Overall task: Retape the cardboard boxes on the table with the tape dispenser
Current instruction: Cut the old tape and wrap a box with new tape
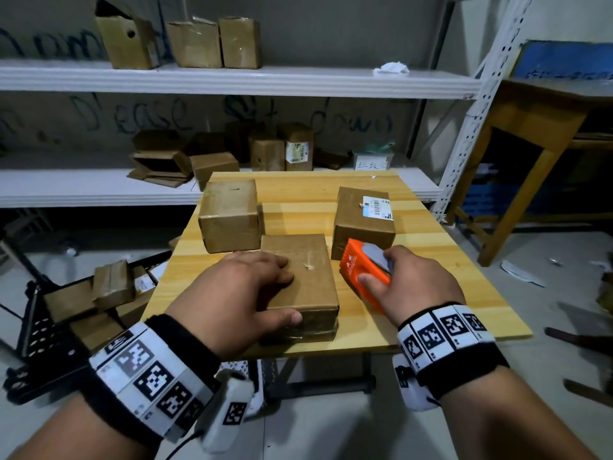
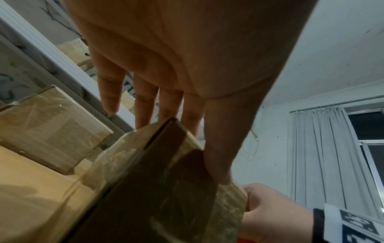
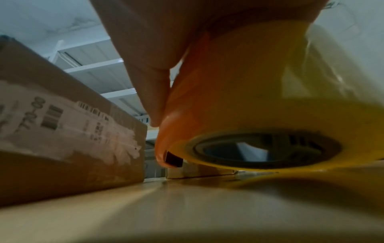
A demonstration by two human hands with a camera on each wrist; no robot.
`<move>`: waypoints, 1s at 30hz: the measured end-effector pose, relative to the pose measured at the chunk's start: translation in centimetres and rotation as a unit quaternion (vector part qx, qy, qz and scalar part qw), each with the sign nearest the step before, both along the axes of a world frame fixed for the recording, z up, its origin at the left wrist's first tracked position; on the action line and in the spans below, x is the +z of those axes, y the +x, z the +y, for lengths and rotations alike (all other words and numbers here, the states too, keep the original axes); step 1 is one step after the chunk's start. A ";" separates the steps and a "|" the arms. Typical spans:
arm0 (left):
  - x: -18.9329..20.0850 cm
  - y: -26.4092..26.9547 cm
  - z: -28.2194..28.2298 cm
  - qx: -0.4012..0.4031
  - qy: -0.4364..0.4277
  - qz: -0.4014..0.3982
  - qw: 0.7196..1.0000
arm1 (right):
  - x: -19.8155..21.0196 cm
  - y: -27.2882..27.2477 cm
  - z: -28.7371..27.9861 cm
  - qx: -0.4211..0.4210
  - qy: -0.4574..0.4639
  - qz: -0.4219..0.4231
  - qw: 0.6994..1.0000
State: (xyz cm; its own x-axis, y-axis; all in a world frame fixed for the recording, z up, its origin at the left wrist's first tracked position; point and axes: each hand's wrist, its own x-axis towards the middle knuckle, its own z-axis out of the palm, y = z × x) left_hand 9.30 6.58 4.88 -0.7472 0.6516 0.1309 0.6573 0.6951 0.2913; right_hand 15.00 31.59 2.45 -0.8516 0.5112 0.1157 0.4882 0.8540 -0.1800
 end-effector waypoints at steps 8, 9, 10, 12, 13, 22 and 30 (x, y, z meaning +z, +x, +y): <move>-0.1 -0.1 -0.1 0.000 0.009 0.001 1.000 | -0.1 -0.6 -0.9 0.003 -0.001 -0.038 0.999; -0.1 -0.1 -0.2 -0.002 0.008 -0.002 1.000 | 0.2 -0.5 -0.9 0.001 0.002 -0.043 0.999; -0.1 -0.1 -0.3 -0.003 0.010 -0.005 1.000 | 0.6 -0.4 -0.9 0.001 0.009 -0.035 0.999; -0.3 -0.3 -0.4 -0.001 0.025 -0.009 1.000 | 1.3 -0.4 -0.8 0.011 0.000 0.031 0.999; -0.4 -0.3 -0.5 0.004 0.037 -0.014 0.999 | 1.6 -0.5 -1.0 0.019 -0.050 0.078 0.996; -1.3 -0.8 -0.9 0.012 0.066 -0.023 0.997 | 0.5 -4.0 -5.2 0.100 -0.282 0.106 0.948; -1.7 -1.2 -1.0 -0.003 0.054 -0.011 0.998 | -0.1 -4.4 -5.1 0.118 -0.264 0.109 0.951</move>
